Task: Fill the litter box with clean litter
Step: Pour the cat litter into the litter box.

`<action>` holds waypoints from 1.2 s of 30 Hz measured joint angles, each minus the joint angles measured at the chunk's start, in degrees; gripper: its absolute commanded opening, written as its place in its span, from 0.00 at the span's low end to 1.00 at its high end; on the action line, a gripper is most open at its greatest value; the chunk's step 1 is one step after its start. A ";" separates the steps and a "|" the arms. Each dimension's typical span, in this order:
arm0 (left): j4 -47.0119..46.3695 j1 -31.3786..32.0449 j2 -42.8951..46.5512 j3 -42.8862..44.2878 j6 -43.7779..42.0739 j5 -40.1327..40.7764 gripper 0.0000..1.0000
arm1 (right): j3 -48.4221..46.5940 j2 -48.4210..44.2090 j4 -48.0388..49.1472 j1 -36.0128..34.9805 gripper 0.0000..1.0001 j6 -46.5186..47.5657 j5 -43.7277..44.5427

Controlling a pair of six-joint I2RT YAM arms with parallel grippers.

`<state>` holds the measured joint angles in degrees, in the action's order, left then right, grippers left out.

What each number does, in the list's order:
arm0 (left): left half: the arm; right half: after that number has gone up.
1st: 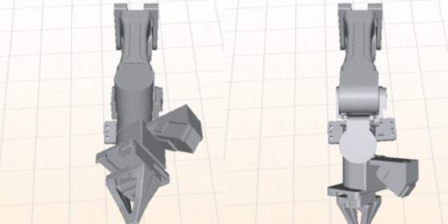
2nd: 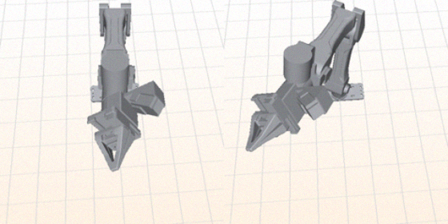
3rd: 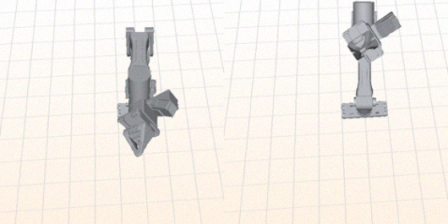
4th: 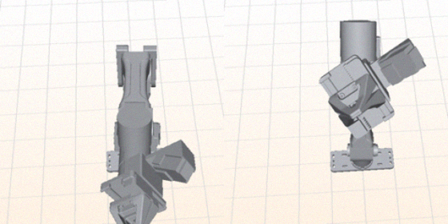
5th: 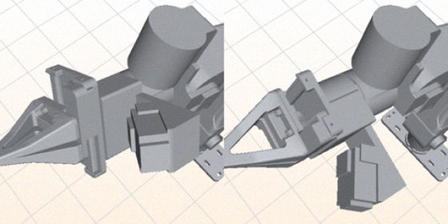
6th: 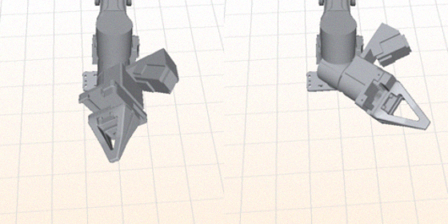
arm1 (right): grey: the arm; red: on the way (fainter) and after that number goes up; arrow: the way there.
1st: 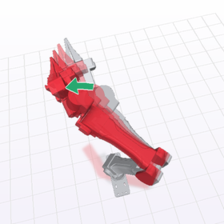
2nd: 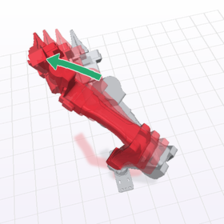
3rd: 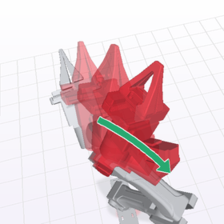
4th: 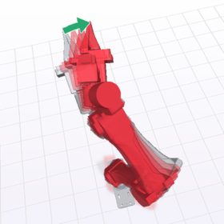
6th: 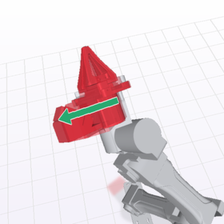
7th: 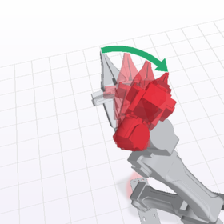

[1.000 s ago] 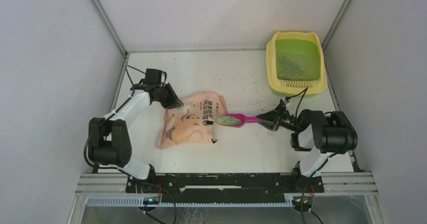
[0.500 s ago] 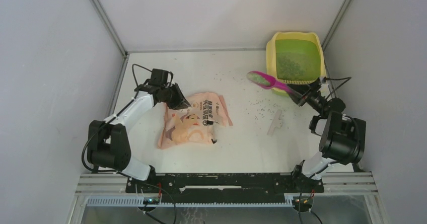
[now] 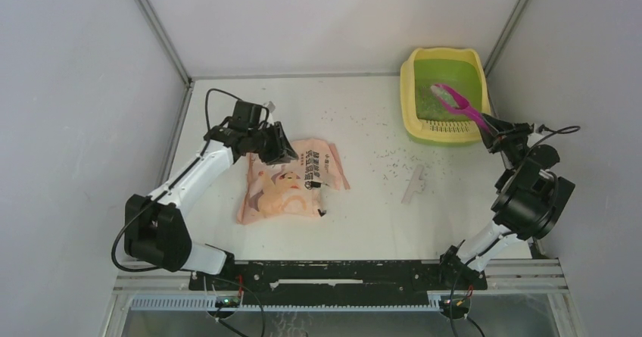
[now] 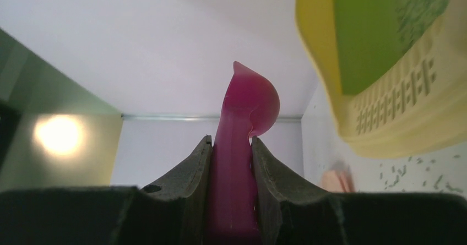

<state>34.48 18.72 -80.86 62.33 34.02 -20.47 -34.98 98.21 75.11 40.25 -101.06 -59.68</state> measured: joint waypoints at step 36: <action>3.41 4.87 7.37 6.75 -2.91 -2.25 1.00 | -56.68 5.88 -102.86 -31.85 0.00 81.61 71.23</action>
<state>37.89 23.59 -73.49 69.08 31.11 -22.72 -91.66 104.09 -27.75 8.40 -19.44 11.55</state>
